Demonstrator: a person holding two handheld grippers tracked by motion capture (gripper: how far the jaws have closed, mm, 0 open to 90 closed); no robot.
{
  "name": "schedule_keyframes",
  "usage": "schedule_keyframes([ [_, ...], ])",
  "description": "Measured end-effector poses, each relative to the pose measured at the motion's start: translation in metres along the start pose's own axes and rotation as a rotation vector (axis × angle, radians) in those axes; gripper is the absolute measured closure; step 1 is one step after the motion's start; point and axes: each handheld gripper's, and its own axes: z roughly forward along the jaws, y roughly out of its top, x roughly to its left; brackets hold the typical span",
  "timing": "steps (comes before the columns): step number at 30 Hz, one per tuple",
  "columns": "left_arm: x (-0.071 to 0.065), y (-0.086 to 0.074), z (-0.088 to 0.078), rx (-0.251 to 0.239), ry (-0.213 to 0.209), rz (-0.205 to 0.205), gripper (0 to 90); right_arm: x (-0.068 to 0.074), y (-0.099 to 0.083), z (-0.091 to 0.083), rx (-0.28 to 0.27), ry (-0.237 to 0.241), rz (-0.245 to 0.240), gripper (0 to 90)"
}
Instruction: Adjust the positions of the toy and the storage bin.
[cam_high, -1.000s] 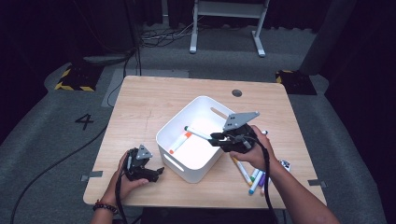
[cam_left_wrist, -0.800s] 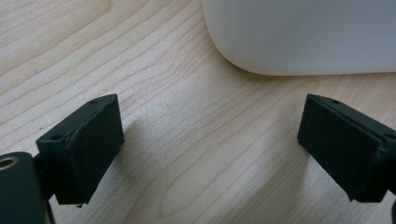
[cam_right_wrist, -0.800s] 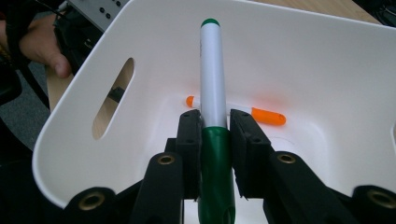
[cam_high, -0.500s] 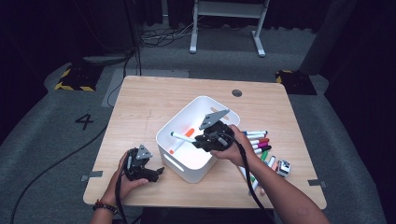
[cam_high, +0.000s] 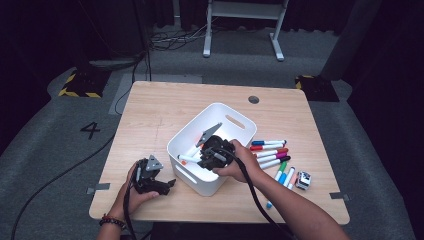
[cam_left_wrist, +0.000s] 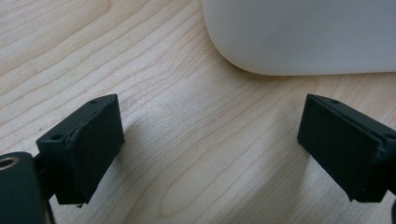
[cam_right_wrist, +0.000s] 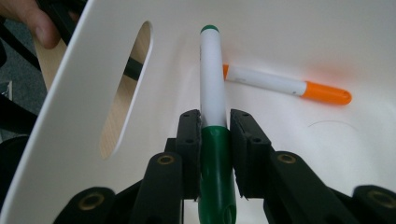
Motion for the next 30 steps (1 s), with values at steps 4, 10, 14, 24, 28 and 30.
schedule_keyframes([
  [4, 0.0, 0.0, 0.0, -0.002, 0.0, -0.003, 7.1, -0.002, 0.001, 0.004, 0.049, 0.006, 0.024, 74.3],
  [10, 0.0, 0.0, 0.0, 0.0, 0.0, 0.0, 7.1, -0.006, 0.0, 0.004, 0.081, 0.016, 0.039, 74.1],
  [14, 0.0, 0.0, 0.0, 0.001, 0.0, 0.0, 7.1, -0.009, -0.001, 0.003, 0.075, 0.023, 0.06, 70.8],
  [24, 0.0, 0.0, 0.0, -0.002, 0.0, -0.003, 7.1, -0.007, -0.008, -0.019, -0.069, -0.017, 0.071, 65.9],
  [28, 0.0, 0.0, 0.0, -0.002, 0.0, -0.003, 7.1, -0.007, -0.016, -0.039, -0.157, -0.03, 0.06, 64.9],
  [30, 0.0, 0.0, 0.0, -0.002, 0.0, -0.003, 7.1, -0.007, -0.021, -0.048, -0.19, -0.042, 0.046, 64.5],
])
